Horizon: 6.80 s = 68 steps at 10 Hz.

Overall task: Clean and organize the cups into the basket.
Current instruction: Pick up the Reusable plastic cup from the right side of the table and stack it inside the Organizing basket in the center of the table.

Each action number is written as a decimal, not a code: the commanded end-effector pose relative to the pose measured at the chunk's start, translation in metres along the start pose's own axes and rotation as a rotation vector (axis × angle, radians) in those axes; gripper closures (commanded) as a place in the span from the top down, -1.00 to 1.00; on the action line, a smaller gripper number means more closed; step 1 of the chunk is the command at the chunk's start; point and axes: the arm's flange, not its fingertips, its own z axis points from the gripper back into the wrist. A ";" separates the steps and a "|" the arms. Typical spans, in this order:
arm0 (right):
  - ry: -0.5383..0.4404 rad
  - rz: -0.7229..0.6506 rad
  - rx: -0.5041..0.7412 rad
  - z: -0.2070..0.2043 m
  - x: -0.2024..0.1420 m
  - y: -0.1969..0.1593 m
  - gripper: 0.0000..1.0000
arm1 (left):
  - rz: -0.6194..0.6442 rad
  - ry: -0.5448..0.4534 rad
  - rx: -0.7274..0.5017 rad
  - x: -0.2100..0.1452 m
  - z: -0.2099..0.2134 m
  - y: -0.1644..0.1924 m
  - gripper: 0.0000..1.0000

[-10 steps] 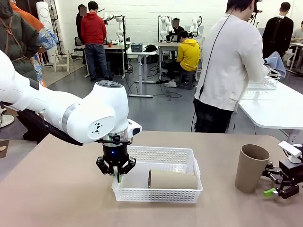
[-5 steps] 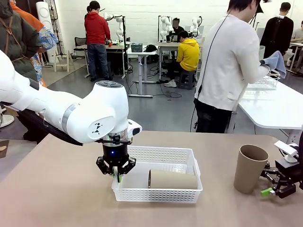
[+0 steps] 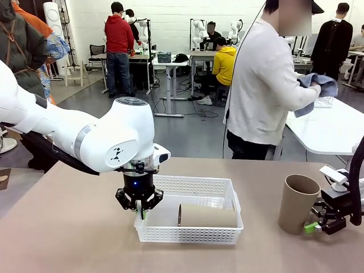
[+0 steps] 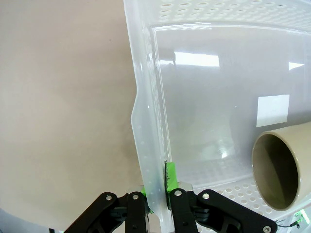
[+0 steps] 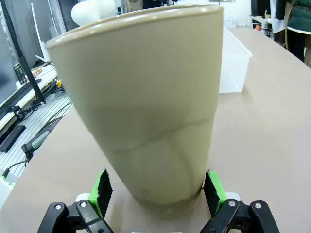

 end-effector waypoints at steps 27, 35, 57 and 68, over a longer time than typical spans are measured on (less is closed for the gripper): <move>0.528 0.085 -0.254 -0.114 0.254 0.034 0.59 | 0.002 -0.005 0.002 -0.001 0.001 -0.002 -1.00; 0.972 0.055 -0.126 -0.259 0.249 -0.016 0.59 | 0.002 -0.005 0.002 -0.001 0.001 -0.002 -1.00; -0.228 0.044 -0.048 0.089 0.240 0.072 1.00 | 0.002 -0.005 0.002 -0.001 0.001 -0.002 -1.00; -0.286 -0.048 -0.122 0.118 0.155 0.085 1.00 | 0.002 -0.005 0.002 -0.001 0.001 -0.002 -1.00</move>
